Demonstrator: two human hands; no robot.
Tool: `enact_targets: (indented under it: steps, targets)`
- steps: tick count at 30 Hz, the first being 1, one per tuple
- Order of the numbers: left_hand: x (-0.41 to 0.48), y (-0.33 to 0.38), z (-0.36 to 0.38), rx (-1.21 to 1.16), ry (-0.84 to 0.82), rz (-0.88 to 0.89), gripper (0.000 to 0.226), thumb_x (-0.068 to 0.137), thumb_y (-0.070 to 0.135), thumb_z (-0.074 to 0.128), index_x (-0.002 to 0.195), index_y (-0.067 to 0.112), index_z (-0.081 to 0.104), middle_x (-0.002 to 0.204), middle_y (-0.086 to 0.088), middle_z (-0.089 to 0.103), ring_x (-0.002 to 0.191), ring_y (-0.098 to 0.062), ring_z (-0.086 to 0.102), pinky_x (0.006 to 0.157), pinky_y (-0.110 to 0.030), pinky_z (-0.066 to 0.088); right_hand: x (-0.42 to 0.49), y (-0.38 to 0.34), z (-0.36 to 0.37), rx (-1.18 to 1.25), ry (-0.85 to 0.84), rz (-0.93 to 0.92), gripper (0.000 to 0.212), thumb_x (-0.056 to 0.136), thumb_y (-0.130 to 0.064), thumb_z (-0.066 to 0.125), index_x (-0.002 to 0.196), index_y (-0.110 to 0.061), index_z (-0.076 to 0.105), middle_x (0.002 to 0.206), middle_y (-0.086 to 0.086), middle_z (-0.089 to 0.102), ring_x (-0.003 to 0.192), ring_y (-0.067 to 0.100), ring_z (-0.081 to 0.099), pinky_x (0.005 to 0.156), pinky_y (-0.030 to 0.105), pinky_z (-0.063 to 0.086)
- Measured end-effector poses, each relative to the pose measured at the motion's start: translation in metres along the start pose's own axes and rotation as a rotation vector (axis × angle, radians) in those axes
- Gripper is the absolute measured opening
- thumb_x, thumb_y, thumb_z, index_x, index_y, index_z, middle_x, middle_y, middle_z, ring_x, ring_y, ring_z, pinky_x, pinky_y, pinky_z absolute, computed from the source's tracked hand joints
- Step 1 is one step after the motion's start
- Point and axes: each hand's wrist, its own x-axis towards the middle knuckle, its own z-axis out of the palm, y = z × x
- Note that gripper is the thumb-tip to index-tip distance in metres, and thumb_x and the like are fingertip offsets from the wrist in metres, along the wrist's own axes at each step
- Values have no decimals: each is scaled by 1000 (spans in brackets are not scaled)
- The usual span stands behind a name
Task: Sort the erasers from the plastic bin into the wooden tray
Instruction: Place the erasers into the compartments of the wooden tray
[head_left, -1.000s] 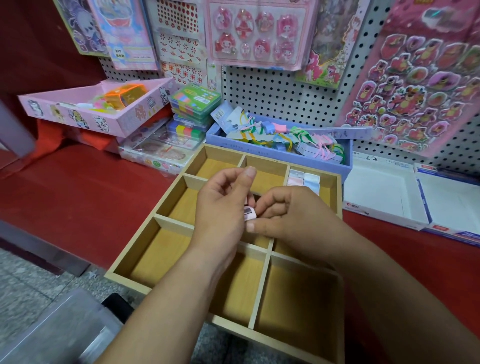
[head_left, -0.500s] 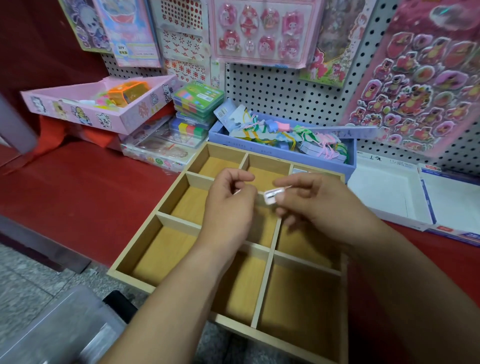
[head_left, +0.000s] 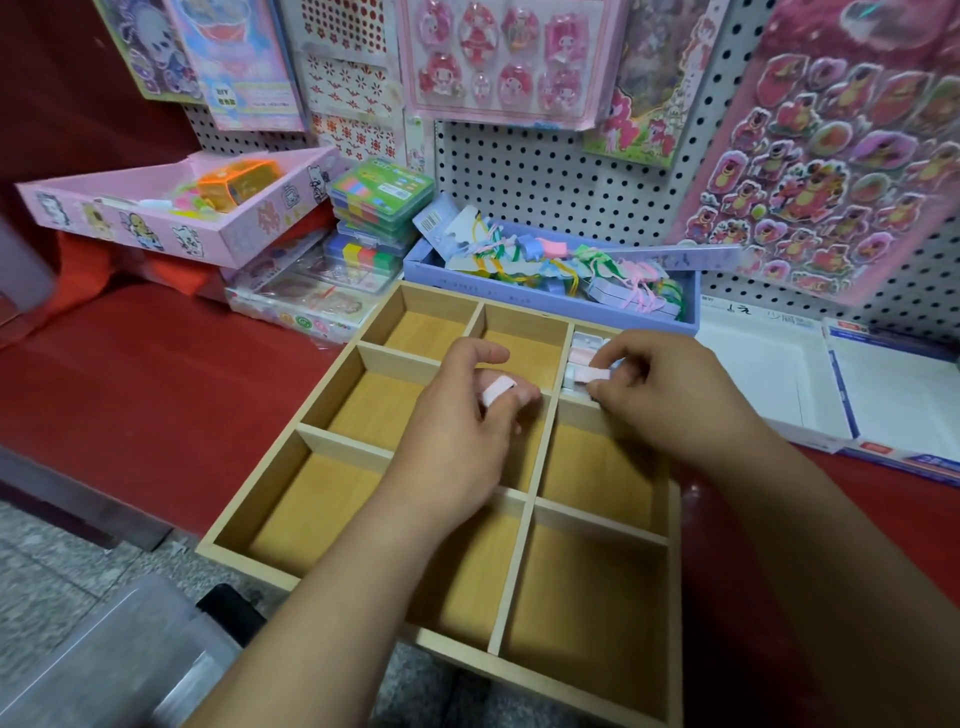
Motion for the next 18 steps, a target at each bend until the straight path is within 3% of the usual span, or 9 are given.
enact_targets:
  steps: [5,10,12,14,15,18]
  targets:
    - [-1,3,-2,0,15,11,10,91,18,74,91,28,71,85,10,71,78,-7,63,70,-19,51,3,-3,3,-67,-34,4,16,90,-17,68,78,-26,74,72,-16,65,73,2,59,68,25,46]
    - [0,5,-3,-77,-2,-64,27,99,9,56,102,27,75,68,12,56,55,0,48,55,-17,40,2,-5,3,-137,-82,-24,17,94,-22,63,84,-24,77,84,-13,71,82,7,62,75,29,50]
    - [2,3,-6,-57,-7,-72,37,102,6,46,111,28,75,72,10,48,51,-3,48,50,-14,36,1,-5,2,-148,-96,-26,19,94,-22,62,85,-23,78,86,-12,73,84,7,64,77,29,52]
    - [2,2,-9,-37,-27,-52,39,104,6,45,117,30,73,79,-2,47,63,-18,49,54,-21,43,0,-4,0,-110,-76,-20,18,93,-23,64,79,-26,76,79,-15,71,79,3,63,70,24,49]
    - [2,2,-9,-44,-39,-34,38,104,5,47,119,30,71,83,-6,52,67,-18,52,59,-27,46,-1,-3,0,-73,-45,-23,18,92,-25,66,76,-28,74,74,-16,69,74,1,62,66,22,46]
    - [2,1,-7,-132,-66,18,39,98,-1,59,125,26,67,106,-5,71,85,-6,62,80,-21,50,-3,-8,0,223,-37,-70,12,89,-28,75,77,-25,75,66,-10,68,58,2,56,62,24,43]
